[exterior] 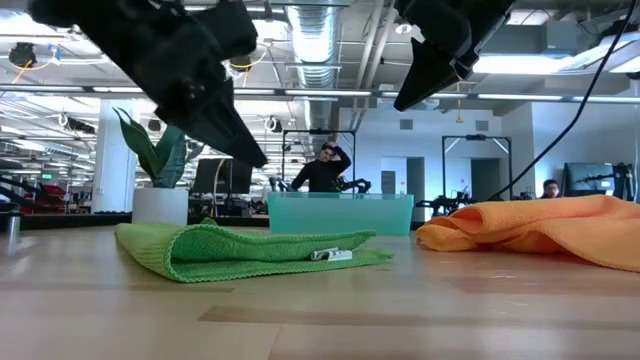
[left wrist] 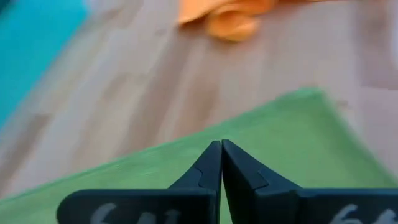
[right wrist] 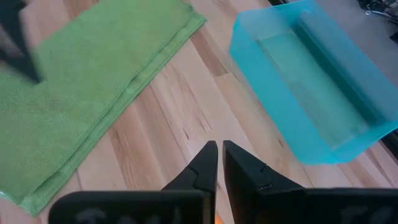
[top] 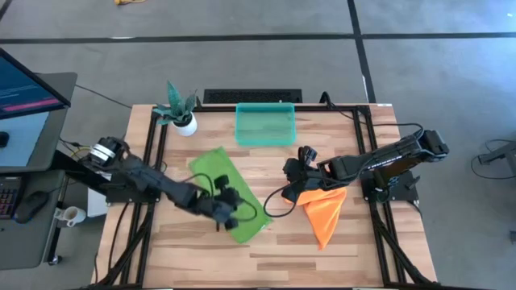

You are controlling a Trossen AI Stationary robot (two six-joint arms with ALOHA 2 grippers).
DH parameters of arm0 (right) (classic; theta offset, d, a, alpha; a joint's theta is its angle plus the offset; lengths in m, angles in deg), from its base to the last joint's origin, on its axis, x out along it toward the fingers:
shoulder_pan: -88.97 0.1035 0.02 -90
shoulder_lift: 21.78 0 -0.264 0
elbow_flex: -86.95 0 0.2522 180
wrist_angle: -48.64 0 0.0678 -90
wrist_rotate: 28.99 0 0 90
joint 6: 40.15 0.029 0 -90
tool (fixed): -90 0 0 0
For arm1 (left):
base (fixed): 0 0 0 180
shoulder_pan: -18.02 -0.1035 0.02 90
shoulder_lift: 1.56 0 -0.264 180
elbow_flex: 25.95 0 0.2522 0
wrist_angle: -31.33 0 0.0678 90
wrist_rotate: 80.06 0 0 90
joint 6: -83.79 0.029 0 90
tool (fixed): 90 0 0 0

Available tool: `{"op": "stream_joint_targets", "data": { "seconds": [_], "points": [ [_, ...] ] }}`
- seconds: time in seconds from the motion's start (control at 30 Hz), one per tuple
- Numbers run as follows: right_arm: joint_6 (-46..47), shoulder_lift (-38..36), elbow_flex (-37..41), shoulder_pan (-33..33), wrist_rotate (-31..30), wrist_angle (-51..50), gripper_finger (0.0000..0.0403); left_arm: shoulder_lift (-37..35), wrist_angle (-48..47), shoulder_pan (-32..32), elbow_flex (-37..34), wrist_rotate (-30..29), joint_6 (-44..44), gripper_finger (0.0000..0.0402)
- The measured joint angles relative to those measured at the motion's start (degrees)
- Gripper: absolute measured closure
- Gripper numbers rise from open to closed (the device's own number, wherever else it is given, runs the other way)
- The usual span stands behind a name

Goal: Roll towel into tight, uniform cylinder
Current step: Roll the green microfiber towel

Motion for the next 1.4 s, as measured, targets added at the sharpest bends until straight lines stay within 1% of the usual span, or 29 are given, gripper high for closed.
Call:
{"op": "stream_joint_targets", "data": {
  "seconds": [0.1,0.23,0.3,0.37,0.47,0.53,0.63,0.7,0.77,0.93,1.03,1.13,1.2,1.27,1.33,1.4],
  "points": [
    [0.01,0.0,0.0,0.0,0.0,0.18,0.0354,3.35,5.21,3.56,0.02,-0.13,-1.85,0.0397],
    [0.01,0.0,0.0,0.13,0.0,0.22,0.0354,8.05,7.95,6.82,0.02,0.89,-4.95,0.0397],
    [0.01,0.0,0.0,0.15,0.02,0.58,0.0354,9.95,7.45,7.8,0.0,3.42,-6.74,0.0397],
    [0.01,0.0,0.0,0.15,0.04,0.86,0.0354,11.42,7.32,8.47,0.0,7.31,-7.96,0.0398],
    [0.01,0.0,0.0,0.13,0.07,1.7,0.0354,11.74,7.23,9.51,0.03,12.24,-8.22,0.0398],
    [0.01,0.0,0.0,0.13,0.07,1.9,0.0354,11.6,6.93,10.3,0.11,14.19,-7.03,0.0398],
    [0.01,0.0,0.0,0.11,0.06,1.9,0.0354,11.2,6.15,11.69,0.17,16.52,-2.65,0.0398],
    [0.01,0.0,0.0,0.11,0.07,1.95,0.0354,11.08,3.19,12.31,1.13,18.58,-0.28,0.0398],
    [0.01,0.0,0.0,0.11,0.07,2.03,0.0354,11.02,-2.37,12.73,3.08,19.9,-0.03,0.0398],
    [0.01,0.0,0.0,0.11,0.06,2.21,0.0354,11.34,-22.7,13.54,11.54,19.9,-0.75,0.0398],
    [0.01,0.0,0.0,0.11,0.07,2.36,0.0354,11.42,-33.12,14.2,18.13,17.36,0.31,0.0398],
    [0.01,0.0,0.0,0.11,0.05,2.37,0.0354,11.31,-44.35,15.1,23.75,11.53,0.32,0.0398],
    [0.01,0.0,0.0,0.11,0.07,2.36,0.0354,11.31,-49.46,15.58,26.16,6.51,-0.18,0.0398],
    [0.01,0.0,0.0,0.11,0.07,2.36,0.0354,11.29,-51.9,15.84,27.23,-0.34,-1.59,0.0398],
    [0.01,0.0,0.0,0.11,0.07,2.36,0.0354,11.29,-54.41,15.44,26.9,-7.63,-4.61,0.0398],
    [0.01,0.0,0.0,0.11,0.07,2.36,0.0354,11.3,-54.44,14.09,25.83,-13.62,-9.44,0.0398]
  ]
}}
